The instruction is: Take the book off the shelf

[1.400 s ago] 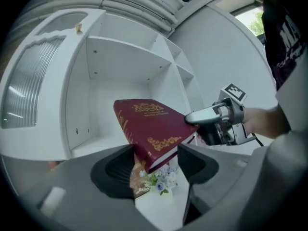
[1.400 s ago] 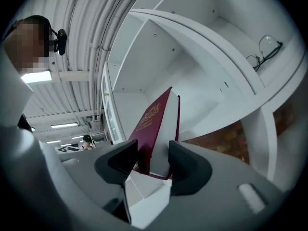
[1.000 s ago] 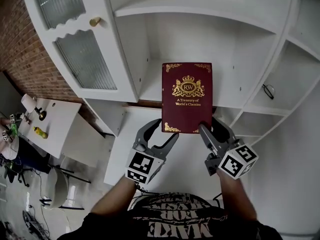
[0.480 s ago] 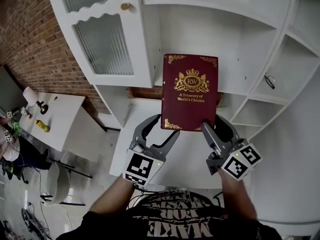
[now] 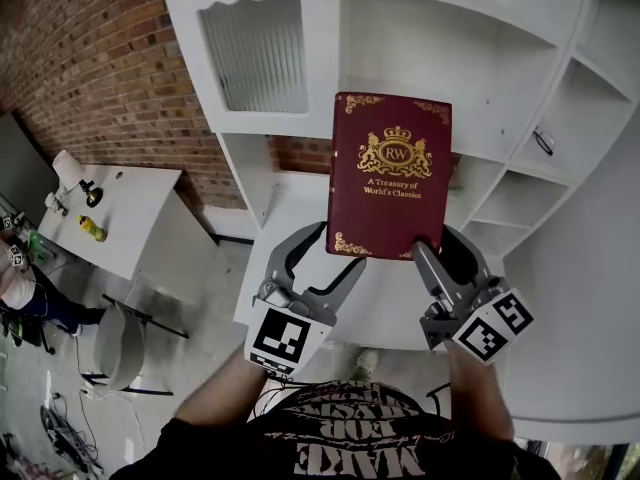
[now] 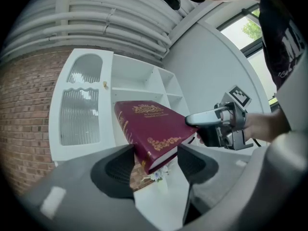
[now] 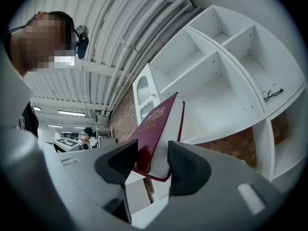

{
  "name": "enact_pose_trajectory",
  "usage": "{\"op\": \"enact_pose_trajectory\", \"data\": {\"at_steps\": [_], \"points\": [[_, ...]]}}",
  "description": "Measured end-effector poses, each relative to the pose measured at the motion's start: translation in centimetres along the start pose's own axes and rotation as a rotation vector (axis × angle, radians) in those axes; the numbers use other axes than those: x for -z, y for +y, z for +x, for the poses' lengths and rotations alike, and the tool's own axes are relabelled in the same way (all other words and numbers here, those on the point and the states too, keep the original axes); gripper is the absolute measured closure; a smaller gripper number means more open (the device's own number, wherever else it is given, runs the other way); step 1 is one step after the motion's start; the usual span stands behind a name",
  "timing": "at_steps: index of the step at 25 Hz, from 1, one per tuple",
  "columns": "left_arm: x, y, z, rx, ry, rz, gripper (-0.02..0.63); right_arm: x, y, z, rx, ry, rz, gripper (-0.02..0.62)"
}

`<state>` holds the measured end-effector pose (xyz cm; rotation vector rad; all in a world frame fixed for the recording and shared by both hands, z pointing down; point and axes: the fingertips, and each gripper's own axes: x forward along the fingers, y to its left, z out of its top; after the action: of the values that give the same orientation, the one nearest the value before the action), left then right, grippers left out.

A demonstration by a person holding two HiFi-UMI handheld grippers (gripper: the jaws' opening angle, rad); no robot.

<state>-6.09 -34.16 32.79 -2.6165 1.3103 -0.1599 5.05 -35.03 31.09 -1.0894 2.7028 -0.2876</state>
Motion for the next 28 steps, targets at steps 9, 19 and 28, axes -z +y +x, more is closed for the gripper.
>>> {"op": "enact_pose_trajectory", "data": {"at_steps": [9,19,28], "points": [[-3.1,0.4,-2.8,0.035,-0.016,0.016,0.319,-2.1,3.7,-0.6,0.035,0.012,-0.032,0.388],[-1.6,0.4,-1.2,0.013,-0.003,0.030,0.319,-1.3,1.8,-0.1,0.009,0.003,-0.040,0.388],[-1.0,-1.5,-1.8,0.033,-0.015,0.031,0.319,-0.1,2.0,-2.1,0.035,0.009,-0.041,0.388]]}}
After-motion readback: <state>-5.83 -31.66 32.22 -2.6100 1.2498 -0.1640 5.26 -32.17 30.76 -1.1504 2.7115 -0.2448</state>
